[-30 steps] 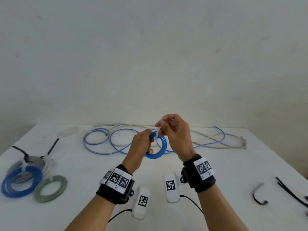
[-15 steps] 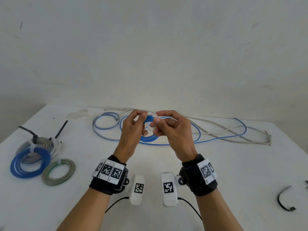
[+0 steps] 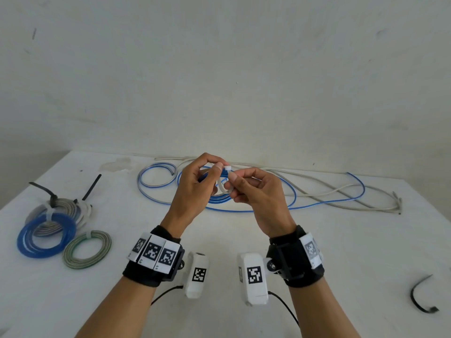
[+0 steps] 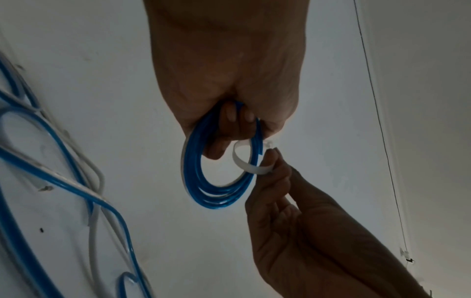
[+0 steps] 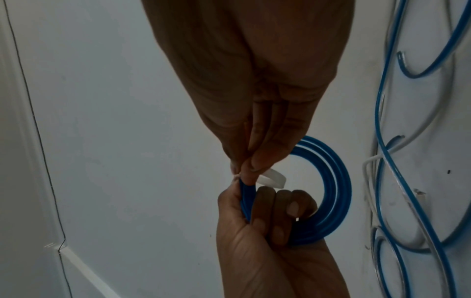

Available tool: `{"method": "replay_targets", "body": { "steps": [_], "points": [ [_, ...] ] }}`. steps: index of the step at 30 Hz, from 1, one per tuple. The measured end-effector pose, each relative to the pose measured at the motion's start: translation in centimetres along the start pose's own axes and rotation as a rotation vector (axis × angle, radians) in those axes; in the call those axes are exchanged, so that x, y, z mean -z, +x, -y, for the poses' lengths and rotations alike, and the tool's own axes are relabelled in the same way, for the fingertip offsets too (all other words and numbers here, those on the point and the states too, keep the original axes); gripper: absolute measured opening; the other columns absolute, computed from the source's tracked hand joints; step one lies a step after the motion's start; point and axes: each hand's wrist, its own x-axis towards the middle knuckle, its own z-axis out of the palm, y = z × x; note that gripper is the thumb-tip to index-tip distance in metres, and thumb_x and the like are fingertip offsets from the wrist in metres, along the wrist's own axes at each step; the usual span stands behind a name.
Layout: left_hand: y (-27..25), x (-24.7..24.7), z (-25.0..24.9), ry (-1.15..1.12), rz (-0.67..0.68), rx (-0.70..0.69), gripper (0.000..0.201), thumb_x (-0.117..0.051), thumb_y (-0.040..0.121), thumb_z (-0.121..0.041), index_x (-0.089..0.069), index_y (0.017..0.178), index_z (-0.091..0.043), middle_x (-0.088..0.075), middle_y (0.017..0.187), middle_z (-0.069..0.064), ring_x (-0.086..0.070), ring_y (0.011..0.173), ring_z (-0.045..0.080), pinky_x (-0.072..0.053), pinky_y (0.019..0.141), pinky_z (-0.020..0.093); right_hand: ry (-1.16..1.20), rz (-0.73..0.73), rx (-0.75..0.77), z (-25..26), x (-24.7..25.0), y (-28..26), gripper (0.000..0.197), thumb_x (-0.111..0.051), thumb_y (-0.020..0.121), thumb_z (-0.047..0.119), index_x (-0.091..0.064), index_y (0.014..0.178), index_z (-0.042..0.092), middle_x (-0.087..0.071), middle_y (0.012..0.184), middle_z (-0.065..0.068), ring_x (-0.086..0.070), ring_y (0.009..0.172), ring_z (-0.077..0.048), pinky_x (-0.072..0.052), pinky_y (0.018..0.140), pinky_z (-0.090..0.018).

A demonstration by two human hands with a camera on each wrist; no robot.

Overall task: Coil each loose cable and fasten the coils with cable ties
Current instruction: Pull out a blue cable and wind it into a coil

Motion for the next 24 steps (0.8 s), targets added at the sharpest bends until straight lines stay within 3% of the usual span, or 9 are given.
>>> {"method": "replay_targets", "body": {
  "steps": [5,8,10,13,15,17,19,24],
  "points": [
    [0.0,0.1,-0.2,0.035,0.023,-0.021,0.014,-0.053,0.104,-0.020,-0.067,0.100,-0.020,-0.061,0.081,0.027,-0.048,0.063,0.030,-0.050,0.060,0.035,-0.015,0.016,0.013,0.2,0.1,-0.1,0.012,-0.068,0.096,0.011,-0.070,0.098,0.000,-0.075,0.081,-0.013,-0.064,0.064,-0.017,-0.054,0.063,-0.024],
    [-0.1,0.3,-0.4,0.071,0.032,-0.033,0.014,-0.054,0.104,-0.020,-0.066,0.098,-0.018,-0.054,0.071,0.027,-0.043,0.058,0.032,-0.050,0.058,0.049,-0.012,0.016,0.012,0.4,0.2,0.0,0.012,-0.068,0.096,0.011,-0.070,0.099,0.000,-0.075,0.082,-0.013,-0.064,0.064,-0.017,-0.054,0.063,-0.024],
    [-0.2,0.4,-0.4,0.100,0.052,-0.047,0.013,-0.053,0.104,-0.019,-0.064,0.096,-0.018,-0.050,0.061,0.018,-0.037,0.054,0.031,-0.045,0.054,0.054,0.013,0.023,-0.004,0.5,0.2,-0.1,0.012,-0.067,0.096,0.011,-0.069,0.100,0.000,-0.074,0.081,-0.012,-0.063,0.063,-0.015,-0.053,0.062,-0.023],
    [-0.4,0.4,-0.7,0.141,0.102,-0.083,0.014,-0.053,0.103,-0.015,-0.061,0.092,-0.015,-0.045,0.052,-0.002,-0.033,0.051,0.016,-0.035,0.050,0.044,0.108,0.008,-0.051,0.8,0.2,0.0,0.019,-0.068,0.095,0.012,-0.064,0.110,0.001,-0.072,0.081,-0.013,-0.060,0.059,-0.014,-0.052,0.060,-0.021],
    [-0.5,0.3,-0.9,0.147,0.136,-0.103,0.014,-0.053,0.103,-0.010,-0.061,0.092,-0.010,-0.057,0.056,-0.011,-0.035,0.048,0.009,-0.032,0.049,0.030,0.160,-0.012,-0.075,1.0,0.3,0.1,0.023,-0.068,0.095,0.011,-0.062,0.115,0.002,-0.072,0.081,-0.013,-0.060,0.058,-0.013,-0.052,0.059,-0.020],
    [-0.5,0.1,-1.1,0.159,0.166,-0.124,0.013,-0.053,0.102,-0.008,-0.061,0.092,-0.007,-0.068,0.067,-0.011,-0.043,0.048,0.005,-0.034,0.052,0.017,0.170,-0.022,-0.082,1.2,0.5,0.1,0.022,-0.068,0.095,0.011,-0.062,0.114,0.002,-0.072,0.080,-0.012,-0.060,0.057,-0.012,-0.051,0.058,-0.019],
    [-0.5,0.0,-1.2,0.170,0.157,-0.131,0.012,-0.054,0.102,-0.010,-0.061,0.093,-0.007,-0.069,0.070,-0.010,-0.045,0.050,0.005,-0.035,0.053,0.018,0.131,-0.017,-0.082,1.3,0.6,0.0,0.020,-0.068,0.095,0.012,-0.064,0.112,0.003,-0.073,0.080,-0.010,-0.059,0.058,-0.012,-0.049,0.057,-0.019],
    [-0.2,0.0,-0.9,0.163,0.037,-0.136,0.013,-0.054,0.103,-0.013,-0.060,0.092,-0.008,-0.052,0.052,-0.013,-0.041,0.048,0.006,-0.034,0.050,0.020,0.016,0.028,-0.041,1.2,0.3,-0.2,0.027,-0.072,0.092,0.010,-0.064,0.117,0.004,-0.075,0.080,-0.007,-0.064,0.064,-0.013,-0.050,0.062,-0.021]
  ]
}}
